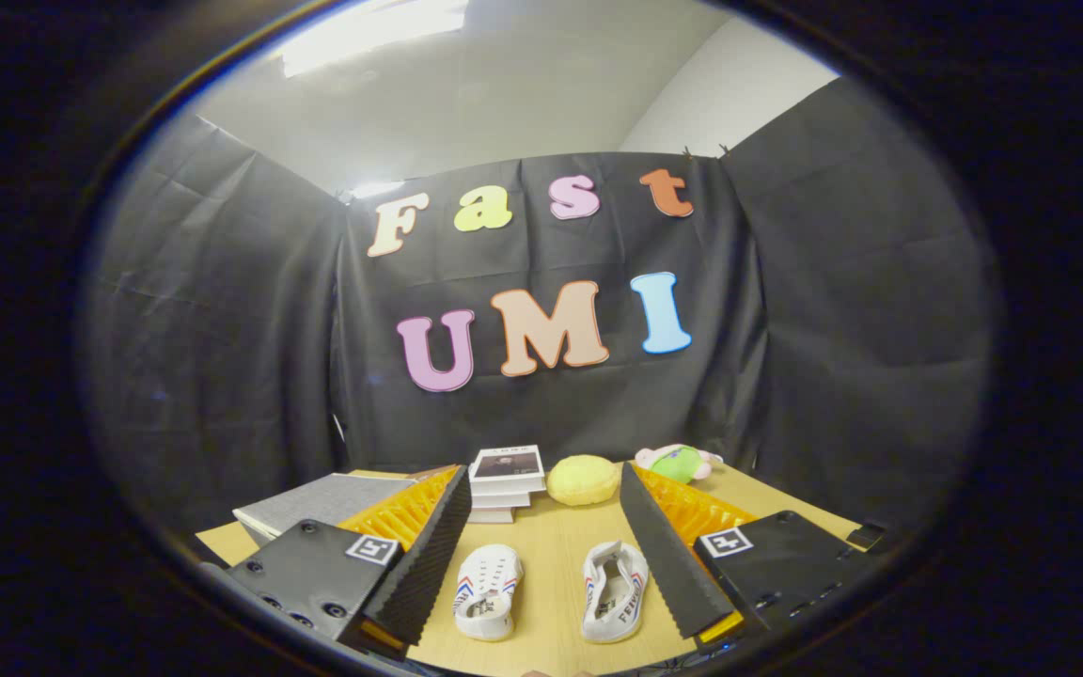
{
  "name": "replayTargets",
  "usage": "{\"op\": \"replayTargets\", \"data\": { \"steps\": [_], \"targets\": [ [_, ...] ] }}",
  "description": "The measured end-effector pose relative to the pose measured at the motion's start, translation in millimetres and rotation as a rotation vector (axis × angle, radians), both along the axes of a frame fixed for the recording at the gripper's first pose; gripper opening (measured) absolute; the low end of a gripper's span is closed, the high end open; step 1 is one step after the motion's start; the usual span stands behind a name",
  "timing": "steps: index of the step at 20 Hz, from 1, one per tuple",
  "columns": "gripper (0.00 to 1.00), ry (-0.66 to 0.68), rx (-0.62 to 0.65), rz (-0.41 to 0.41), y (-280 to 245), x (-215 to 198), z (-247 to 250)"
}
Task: Open the storage box then place both shoes into the box .Put the left shoe in first, then the right shoe, with the right side of both shoes facing outward in a uniform manner.
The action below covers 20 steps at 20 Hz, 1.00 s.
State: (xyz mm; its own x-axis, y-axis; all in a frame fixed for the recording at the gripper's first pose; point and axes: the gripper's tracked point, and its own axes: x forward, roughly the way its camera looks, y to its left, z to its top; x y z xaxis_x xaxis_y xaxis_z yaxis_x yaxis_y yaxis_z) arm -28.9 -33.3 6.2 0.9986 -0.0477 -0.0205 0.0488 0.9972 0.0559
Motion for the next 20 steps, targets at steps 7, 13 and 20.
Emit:
{"op": "replayTargets", "data": {
  "steps": [7,13,20],
  "targets": [
    [1.0,0.034,0.162,0.01,2,10,-37],
    [1.0,0.063,0.578,0.045,39,21,-76],
    [1.0,0.07,1.101,0.011,66,17,-126]
  ]
}}
